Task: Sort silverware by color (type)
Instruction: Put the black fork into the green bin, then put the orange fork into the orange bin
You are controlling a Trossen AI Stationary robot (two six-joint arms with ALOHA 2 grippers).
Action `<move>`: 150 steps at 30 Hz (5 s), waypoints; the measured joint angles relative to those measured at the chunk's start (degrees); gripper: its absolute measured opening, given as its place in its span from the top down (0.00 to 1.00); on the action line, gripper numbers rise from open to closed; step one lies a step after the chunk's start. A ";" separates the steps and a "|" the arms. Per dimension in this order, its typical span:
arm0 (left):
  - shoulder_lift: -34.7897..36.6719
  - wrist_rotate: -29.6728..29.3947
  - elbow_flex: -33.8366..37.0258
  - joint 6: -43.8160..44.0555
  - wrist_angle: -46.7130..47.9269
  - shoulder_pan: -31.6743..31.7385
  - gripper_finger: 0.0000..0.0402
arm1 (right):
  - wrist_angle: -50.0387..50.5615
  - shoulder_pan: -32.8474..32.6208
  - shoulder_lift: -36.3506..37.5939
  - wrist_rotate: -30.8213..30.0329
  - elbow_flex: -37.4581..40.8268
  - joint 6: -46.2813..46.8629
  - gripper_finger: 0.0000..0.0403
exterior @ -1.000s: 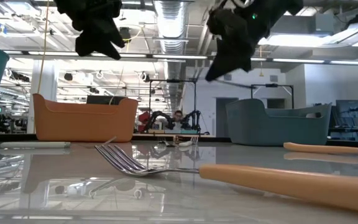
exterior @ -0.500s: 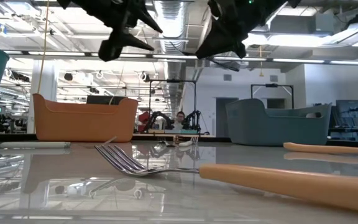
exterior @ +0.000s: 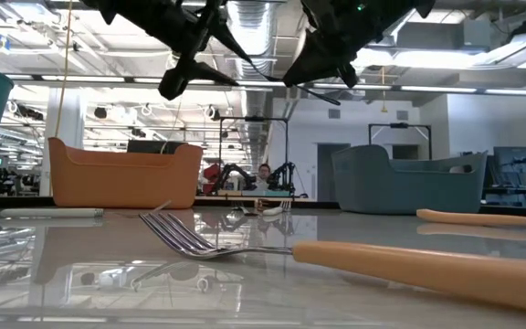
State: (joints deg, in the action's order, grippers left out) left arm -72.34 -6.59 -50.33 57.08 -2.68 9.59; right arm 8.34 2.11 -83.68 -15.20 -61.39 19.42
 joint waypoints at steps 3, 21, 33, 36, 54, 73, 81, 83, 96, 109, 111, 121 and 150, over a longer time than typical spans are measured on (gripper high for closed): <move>0.00 -2.02 0.00 -0.21 -1.87 0.54 0.57 | -0.71 0.42 0.04 0.05 0.00 0.00 0.95; -0.14 -5.24 0.00 -1.55 -5.52 2.53 0.57 | -0.71 0.63 0.07 0.33 0.00 -0.48 0.95; -5.24 -2.64 -0.01 -0.92 -10.65 1.29 0.57 | -1.01 -0.50 0.02 0.50 0.00 0.31 0.94; -5.91 -2.62 -0.06 -1.12 -10.88 1.11 0.57 | -1.01 -1.64 0.02 0.65 0.00 1.05 0.95; -8.26 0.36 -0.07 -5.39 -14.74 0.78 0.98 | -1.11 -1.60 -0.09 0.18 0.00 1.55 0.93; 3.23 27.48 -0.03 -17.55 10.91 7.30 1.00 | 1.71 -1.10 8.54 7.74 -0.04 -3.12 0.49; 19.86 38.25 -0.04 -17.38 32.66 1.93 1.00 | 1.60 3.00 8.79 7.58 -0.05 -6.38 0.47; 23.52 37.48 -0.04 -15.31 37.03 -1.93 1.00 | 1.65 4.03 7.89 7.59 -0.04 -6.38 0.47; 23.85 24.50 -0.07 3.82 48.81 -36.06 1.00 | -7.64 4.80 1.51 11.06 -0.04 -6.43 0.47; 6.11 23.55 -0.07 1.92 46.38 -44.44 1.00 | -7.60 4.80 1.51 11.99 -0.04 -6.43 0.48; 4.00 23.83 -0.07 1.93 44.26 -44.20 1.00 | -7.56 4.80 1.51 12.35 -0.04 -6.43 0.48; 1.92 24.13 -0.04 3.41 40.51 -44.26 0.97 | -7.04 4.65 1.51 14.49 -0.04 -6.43 0.48; 16.77 30.79 -0.04 -0.64 46.70 -33.28 0.70 | -6.65 4.78 1.51 14.45 -0.04 -7.45 0.48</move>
State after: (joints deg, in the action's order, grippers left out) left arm -55.57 24.20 -50.37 56.44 44.02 -23.70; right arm 1.69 6.90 -82.17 -0.75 -61.43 11.97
